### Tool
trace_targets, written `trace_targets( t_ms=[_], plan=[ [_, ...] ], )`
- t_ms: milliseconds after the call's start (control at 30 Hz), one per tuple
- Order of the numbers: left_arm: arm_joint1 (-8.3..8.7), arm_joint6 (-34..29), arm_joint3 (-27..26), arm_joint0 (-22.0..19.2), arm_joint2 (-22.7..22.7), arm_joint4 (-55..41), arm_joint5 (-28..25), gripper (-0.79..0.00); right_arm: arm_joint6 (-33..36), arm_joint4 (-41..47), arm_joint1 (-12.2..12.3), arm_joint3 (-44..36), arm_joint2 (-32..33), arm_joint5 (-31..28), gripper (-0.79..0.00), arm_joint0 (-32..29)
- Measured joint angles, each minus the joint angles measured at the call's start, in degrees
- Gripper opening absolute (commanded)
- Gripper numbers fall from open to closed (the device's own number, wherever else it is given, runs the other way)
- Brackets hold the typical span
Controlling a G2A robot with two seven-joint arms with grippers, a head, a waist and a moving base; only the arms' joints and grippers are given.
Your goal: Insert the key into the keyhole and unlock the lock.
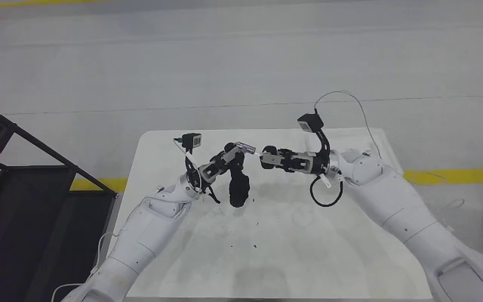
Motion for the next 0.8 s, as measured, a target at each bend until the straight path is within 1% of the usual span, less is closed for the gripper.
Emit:
trace_targets(
  t_ms=[167, 500, 600, 800],
  plan=[
    [0.00, 0.00, 0.00, 0.00, 0.00, 0.00, 0.00, -0.785, 6.06, 8.68, 0.04, -0.39, 0.38, 6.05, -0.785, -0.72],
    [0.00, 0.00, 0.00, 0.00, 0.00, 0.00, 0.00, -0.785, 16.83, 20.59, -1.07, 2.49, 2.00, 17.02, -0.785, -2.00],
    [0.00, 0.00, 0.00, 0.00, 0.00, 0.00, 0.00, -0.785, 17.79, 21.33, -1.56, 3.66, 2.09, 20.19, -0.785, -2.06],
    [0.00, 0.00, 0.00, 0.00, 0.00, 0.00, 0.00, -0.785, 16.99, 23.96, -2.43, 3.17, 3.04, 25.45, -0.785, -3.09]
  ],
)
